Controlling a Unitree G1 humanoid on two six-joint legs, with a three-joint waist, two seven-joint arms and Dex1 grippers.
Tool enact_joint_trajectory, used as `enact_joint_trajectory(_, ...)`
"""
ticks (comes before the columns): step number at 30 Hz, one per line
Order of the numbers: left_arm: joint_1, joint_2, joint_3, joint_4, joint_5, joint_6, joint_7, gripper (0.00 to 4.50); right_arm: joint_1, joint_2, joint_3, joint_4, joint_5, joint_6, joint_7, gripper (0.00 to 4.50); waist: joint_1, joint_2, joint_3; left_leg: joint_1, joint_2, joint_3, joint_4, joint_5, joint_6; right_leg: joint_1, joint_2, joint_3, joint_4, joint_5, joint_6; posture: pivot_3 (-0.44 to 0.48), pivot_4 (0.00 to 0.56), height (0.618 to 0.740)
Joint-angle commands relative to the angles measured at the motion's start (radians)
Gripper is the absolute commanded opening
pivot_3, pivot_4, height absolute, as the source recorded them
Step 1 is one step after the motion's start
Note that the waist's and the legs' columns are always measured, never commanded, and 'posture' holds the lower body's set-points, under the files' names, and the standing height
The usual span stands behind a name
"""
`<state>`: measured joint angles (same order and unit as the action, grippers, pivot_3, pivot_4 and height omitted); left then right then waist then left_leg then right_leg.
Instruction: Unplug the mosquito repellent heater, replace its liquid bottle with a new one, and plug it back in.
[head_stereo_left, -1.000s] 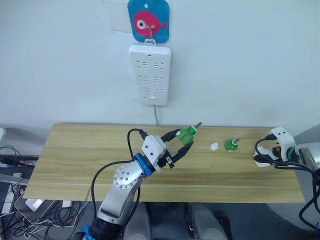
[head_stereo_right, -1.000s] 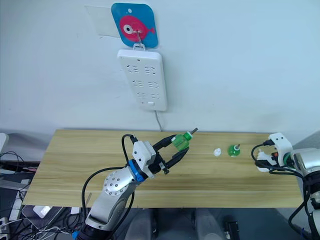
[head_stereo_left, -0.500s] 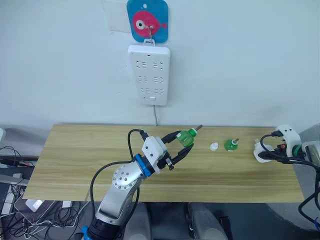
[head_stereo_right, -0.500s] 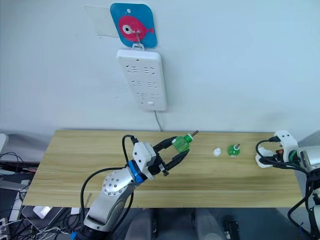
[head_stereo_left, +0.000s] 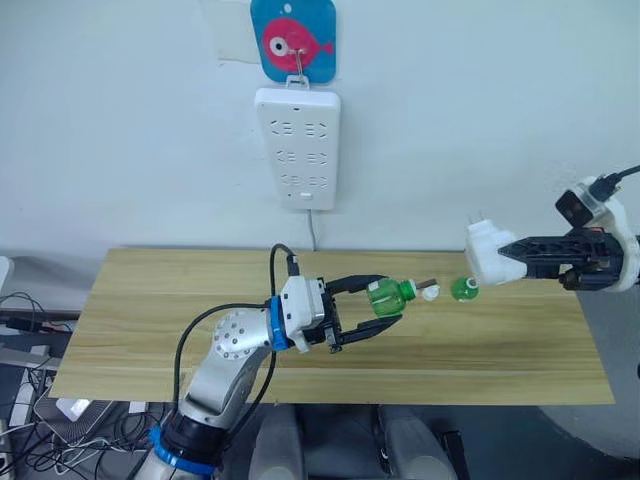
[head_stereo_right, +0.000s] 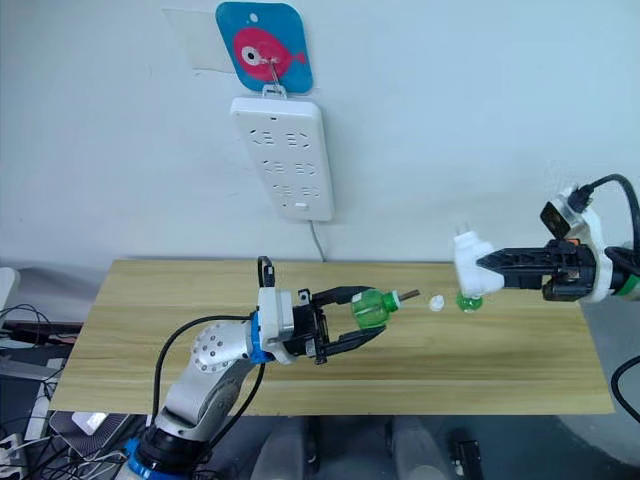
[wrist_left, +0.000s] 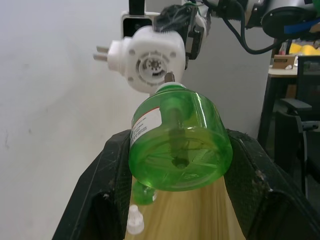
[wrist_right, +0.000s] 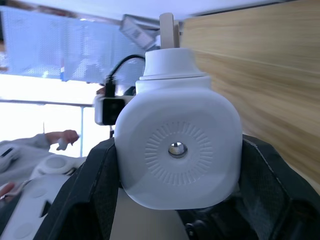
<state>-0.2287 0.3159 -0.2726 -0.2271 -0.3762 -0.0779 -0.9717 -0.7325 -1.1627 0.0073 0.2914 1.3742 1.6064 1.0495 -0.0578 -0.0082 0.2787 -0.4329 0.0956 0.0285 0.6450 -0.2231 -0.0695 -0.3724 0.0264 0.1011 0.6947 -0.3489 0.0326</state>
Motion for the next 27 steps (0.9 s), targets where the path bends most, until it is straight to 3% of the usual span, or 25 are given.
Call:
enact_joint_trajectory(1, -0.022, -0.020, -0.015, -0.001, 0.000, -0.024, -0.012, 2.22, -0.015, -0.007, -0.009, -0.017, 0.190, 0.008, -0.130, 2.94, 0.000, 0.000, 0.000, 0.000, 0.000, 0.000, 0.000, 0.000, 0.000, 0.000, 0.000, 0.000, 0.000, 0.000, 0.000, -0.136, 0.288, 0.740)
enact_joint_trajectory(17, -0.069, -0.065, -0.030, 0.037, 0.022, -0.029, -0.009, 2.22, 0.075, -0.008, 0.004, -0.094, 0.575, -0.083, -0.497, 2.94, -0.001, 0.000, 0.000, -0.001, 0.001, 0.000, 0.000, -0.001, 0.001, 0.000, 0.000, 0.000, -0.003, 0.000, 0.000, -0.139, 0.288, 0.740)
enact_joint_trajectory(27, -0.087, -0.084, -0.035, 0.045, 0.031, -0.026, 0.008, 2.22, 0.095, -0.010, 0.010, -0.152, 0.598, -0.109, -0.519, 2.94, -0.001, 0.000, 0.000, -0.001, 0.001, 0.001, 0.000, -0.001, 0.001, 0.000, 0.000, 0.000, -0.004, 0.000, 0.000, -0.137, 0.290, 0.740)
